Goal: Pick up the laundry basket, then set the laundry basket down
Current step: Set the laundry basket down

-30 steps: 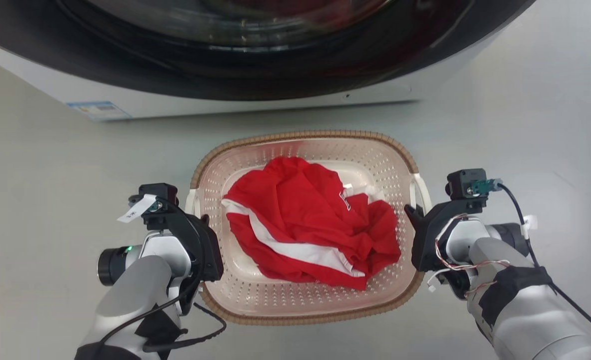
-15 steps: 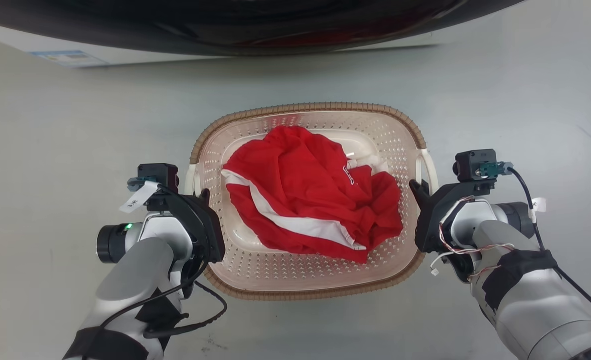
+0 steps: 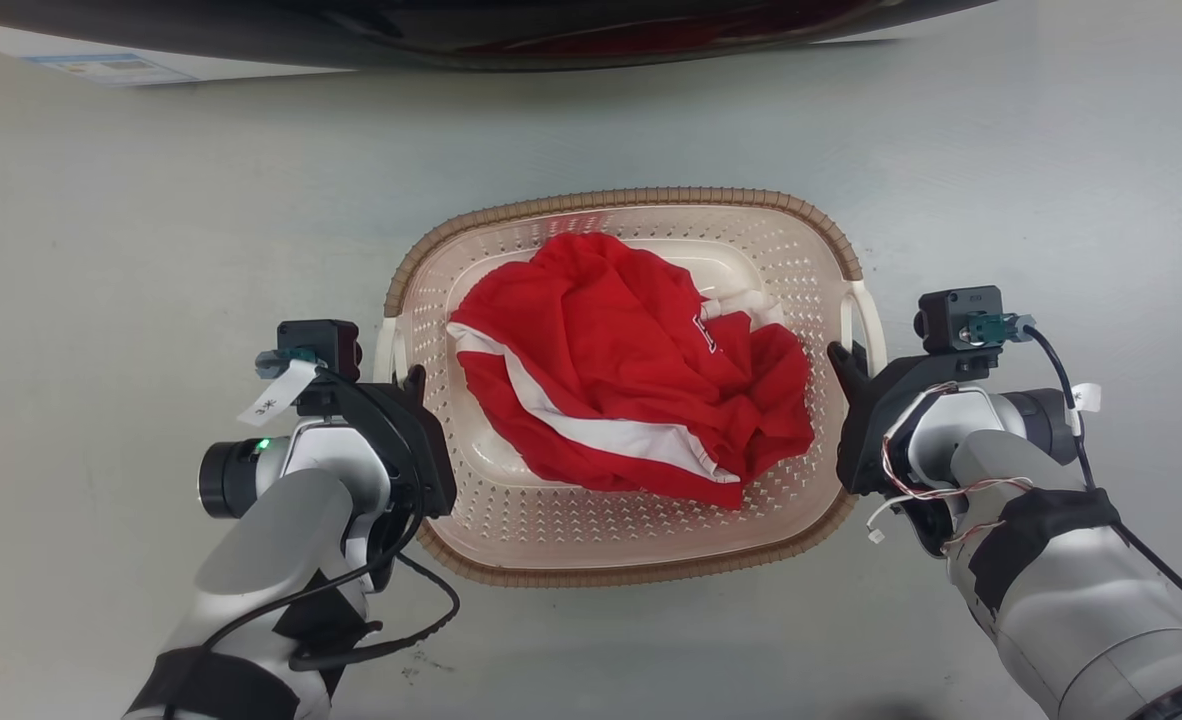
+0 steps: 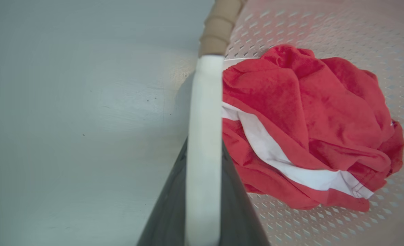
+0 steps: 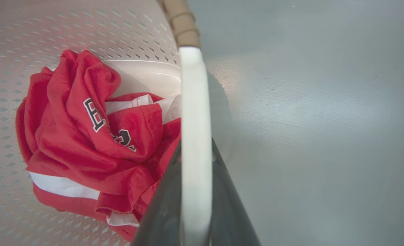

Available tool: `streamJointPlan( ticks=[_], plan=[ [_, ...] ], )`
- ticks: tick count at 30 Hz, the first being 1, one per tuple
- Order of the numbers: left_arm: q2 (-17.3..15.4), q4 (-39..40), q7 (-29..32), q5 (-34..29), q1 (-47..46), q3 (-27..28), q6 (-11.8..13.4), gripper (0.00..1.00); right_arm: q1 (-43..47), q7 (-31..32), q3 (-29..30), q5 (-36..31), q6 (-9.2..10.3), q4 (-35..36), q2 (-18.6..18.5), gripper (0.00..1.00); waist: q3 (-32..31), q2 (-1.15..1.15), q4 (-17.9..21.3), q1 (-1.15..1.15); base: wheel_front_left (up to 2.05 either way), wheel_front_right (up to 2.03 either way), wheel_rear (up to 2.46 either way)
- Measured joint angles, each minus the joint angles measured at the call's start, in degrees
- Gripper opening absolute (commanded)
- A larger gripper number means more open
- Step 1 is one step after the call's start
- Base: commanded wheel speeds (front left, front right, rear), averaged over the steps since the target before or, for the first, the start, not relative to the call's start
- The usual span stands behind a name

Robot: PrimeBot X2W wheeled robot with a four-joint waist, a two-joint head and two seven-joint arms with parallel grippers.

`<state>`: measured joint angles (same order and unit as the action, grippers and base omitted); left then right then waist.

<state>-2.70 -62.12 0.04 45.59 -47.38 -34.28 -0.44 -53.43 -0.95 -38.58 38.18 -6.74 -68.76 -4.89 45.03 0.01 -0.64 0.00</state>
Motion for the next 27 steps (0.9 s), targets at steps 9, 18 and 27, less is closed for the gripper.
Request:
streamJointPlan(
  ticks=[9, 18, 27],
  plan=[
    [-0.1, 0.0, -0.2, 0.9, -0.6, -2.0, -0.1, 0.79, -0.3, -1.7, -0.6, -0.4, -0.01, -0.2, 0.0, 0.77, 0.5, 0.0, -0.1, 0.01, 0.0, 0.0, 0.0],
    [0.6, -0.1, -0.2, 1.3, -1.1, -3.5, -0.1, 1.0, -1.3, -3.7, -1.1, -0.6, -0.34, -0.2, 0.6, 1.0, 0.6, -0.01, -0.2, 0.01, 0.0, 0.0, 0.0],
    [0.6, -1.0, -0.4, 1.8, -2.1, -4.7, -0.1, 1.0, -1.3, -4.5, -1.4, -0.6, -0.34, -1.0, 0.6, 1.0, 0.1, -0.01, -0.3, 0.01, 0.0, 0.0, 0.0]
  ],
)
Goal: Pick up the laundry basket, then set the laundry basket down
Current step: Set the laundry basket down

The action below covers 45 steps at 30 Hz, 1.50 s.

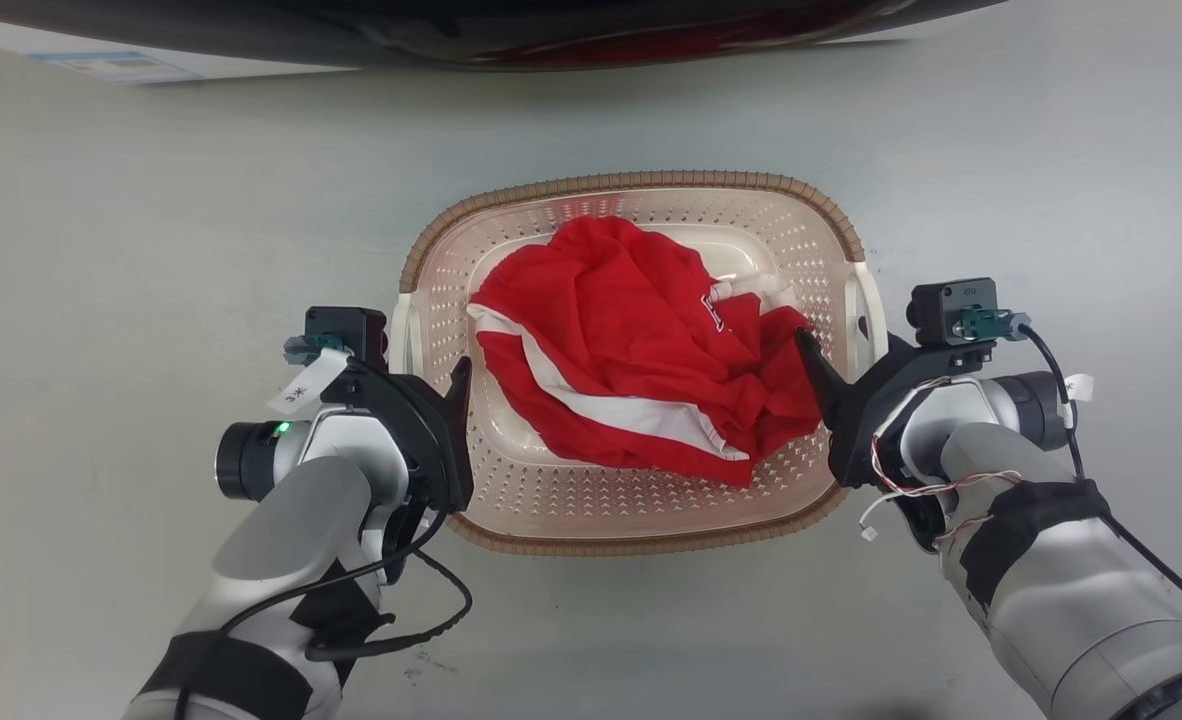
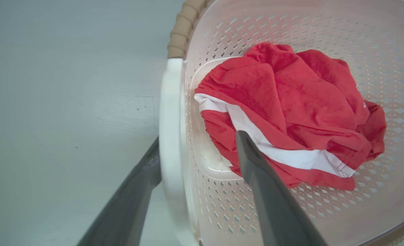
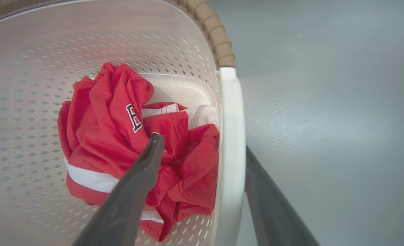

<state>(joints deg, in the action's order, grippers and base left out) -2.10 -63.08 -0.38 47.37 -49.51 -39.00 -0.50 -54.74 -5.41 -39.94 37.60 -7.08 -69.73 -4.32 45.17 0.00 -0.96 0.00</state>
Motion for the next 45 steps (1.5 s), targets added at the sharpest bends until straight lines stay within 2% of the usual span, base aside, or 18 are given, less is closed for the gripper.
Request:
streamJointPlan(
  ticks=[14, 19, 28, 37, 45],
  plan=[
    [0.0, -1.9, 0.2, 1.9, 0.2, -2.3, 0.0, 1.0, 1.5, -1.1, -0.6, 0.2, 0.0, -1.3, 0.0, 1.0, -4.2, 0.0, -0.3, 0.0, 0.0, 0.0, 0.0],
    [0.3, -2.8, -0.7, 1.9, 0.4, -2.8, -1.0, 1.0, 2.4, -1.8, -1.2, 0.2, -0.05, -1.3, 0.1, 1.0, -6.5, -0.01, -0.3, 0.0, 0.0, 0.0, 0.0],
    [0.3, -4.2, -4.8, 1.9, 3.2, -2.8, -1.5, 1.0, 5.3, -4.9, -1.3, 0.6, -0.05, -1.1, 0.1, 1.0, -11.7, 0.0, -0.3, 0.0, 0.0, 0.0, 0.0],
    [0.3, -4.5, -12.0, 1.9, 6.9, -2.4, -1.5, 1.0, 8.8, -7.7, -1.1, 1.7, -0.05, 0.6, 0.2, 1.0, -17.7, -0.01, 0.1, 0.01, 0.0, 0.0, 0.0],
    [0.0, -2.7, -13.8, 1.5, 9.5, -1.9, -1.4, 1.0, 12.5, -8.8, 0.5, 2.6, -0.05, 2.3, -0.1, 1.0, -22.8, 0.0, 0.6, 0.0, 0.0, 0.0, 0.0]
  ],
)
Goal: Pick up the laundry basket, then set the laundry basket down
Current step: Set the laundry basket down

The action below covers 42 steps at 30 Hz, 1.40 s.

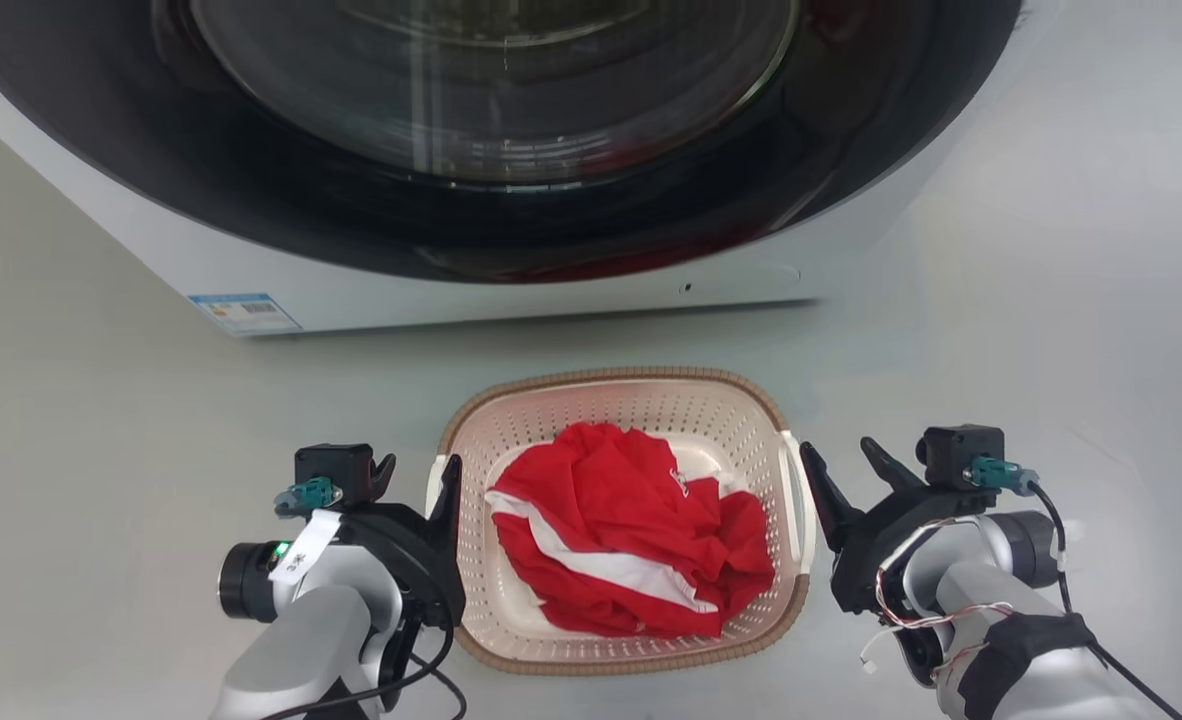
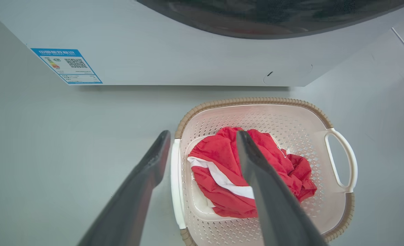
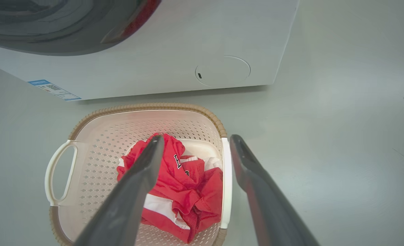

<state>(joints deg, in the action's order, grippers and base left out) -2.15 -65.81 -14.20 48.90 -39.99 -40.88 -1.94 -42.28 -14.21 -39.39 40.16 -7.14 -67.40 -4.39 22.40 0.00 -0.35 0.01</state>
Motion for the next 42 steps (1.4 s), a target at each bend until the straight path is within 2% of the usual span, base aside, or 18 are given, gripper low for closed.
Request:
streamJointPlan(
  ticks=[9, 14, 19, 27, 31, 36, 42],
  plan=[
    [-2.0, 4.8, -0.1, -1.2, 3.0, 1.6, 1.6, 1.0, 3.2, 0.0, 2.9, 0.3, 0.15, 4.6, -1.3, 1.0, -5.1, 0.0, 0.4, 0.0, 0.0, 0.0, 0.0],
    [-3.6, 9.5, -0.1, -3.0, 4.8, 3.0, 3.3, 1.0, 5.2, 0.0, 4.8, 0.2, 1.19, 8.7, -2.7, 1.0, -7.6, 0.0, 0.5, 0.0, 0.0, 0.0, 0.0],
    [-4.9, 15.1, -0.1, -5.0, 7.0, 4.0, 5.6, 1.0, 7.6, -0.1, 6.7, -0.4, 2.79, 13.5, -4.2, 1.0, -9.9, 0.0, 0.5, 0.0, 0.0, 0.0, 0.0],
    [-7.9, 26.3, -0.1, -9.9, 12.6, 6.2, 7.5, 1.0, 12.0, -0.1, 9.0, -3.4, 5.59, 22.6, -6.1, 1.0, -13.4, 0.0, 0.5, 0.0, 0.0, 0.0, 0.0],
    [-8.7, 31.2, -0.1, -11.3, 15.0, 7.0, 8.1, 1.0, 14.2, -0.1, 10.0, -4.5, 6.77, 26.3, -7.0, 1.0, -14.6, 0.0, 0.4, 0.0, 0.0, 0.0, 0.0],
    [-10.3, 39.0, -0.1, -14.3, 19.5, 8.7, 8.6, 1.0, 18.0, -0.1, 11.4, -6.4, 9.49, 32.3, -7.8, 1.0, -16.5, 0.0, 0.3, 0.0, 0.0, 0.0, 0.0],
    [-11.1, 46.8, -0.1, -17.3, 24.7, 10.7, 9.0, 1.0, 23.1, -0.1, 12.8, -8.3, 11.26, 39.0, -8.8, 1.0, -18.5, 0.0, 0.2, 0.0, 0.0, 0.0, 0.0]
  ],
)
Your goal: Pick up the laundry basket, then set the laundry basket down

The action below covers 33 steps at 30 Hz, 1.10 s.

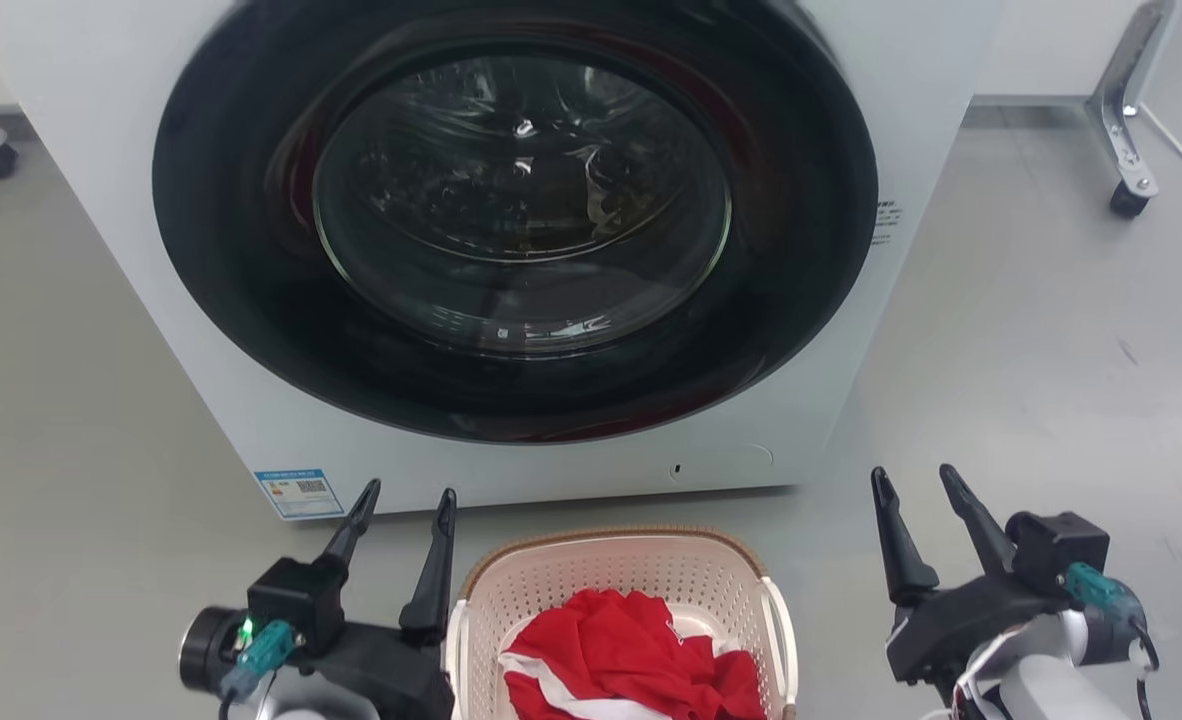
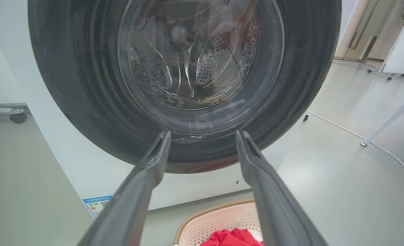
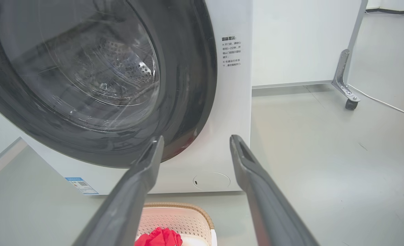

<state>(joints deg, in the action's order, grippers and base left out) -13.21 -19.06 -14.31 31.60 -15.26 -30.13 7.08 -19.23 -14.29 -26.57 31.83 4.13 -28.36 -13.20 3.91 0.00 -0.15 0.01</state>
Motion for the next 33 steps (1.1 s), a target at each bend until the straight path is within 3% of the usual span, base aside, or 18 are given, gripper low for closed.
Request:
streamJointPlan(
  ticks=[8, 16, 33],
  plan=[
    [-0.2, 6.6, 0.0, -4.2, 7.5, 5.7, 0.0, 1.0, 6.4, 0.0, 1.9, -2.7, 1.72, 8.3, -0.7, 1.0, -2.4, 0.01, 0.0, 0.0, 0.0, 0.0, 0.0],
    [2.1, 10.9, 0.0, -8.5, 13.6, 11.4, 0.0, 1.0, 11.8, 0.0, 4.9, -4.7, 2.5, 15.2, -1.8, 1.0, -3.5, 0.0, 0.3, 0.0, 0.0, 0.0, 0.0],
    [5.2, 13.9, 2.5, -14.1, 18.1, 16.8, 0.0, 1.0, 15.7, 0.0, 8.2, -8.8, 3.0, 19.9, -1.9, 1.0, -3.4, 0.0, 0.2, -0.01, 0.0, 0.0, 0.0]
  ],
)
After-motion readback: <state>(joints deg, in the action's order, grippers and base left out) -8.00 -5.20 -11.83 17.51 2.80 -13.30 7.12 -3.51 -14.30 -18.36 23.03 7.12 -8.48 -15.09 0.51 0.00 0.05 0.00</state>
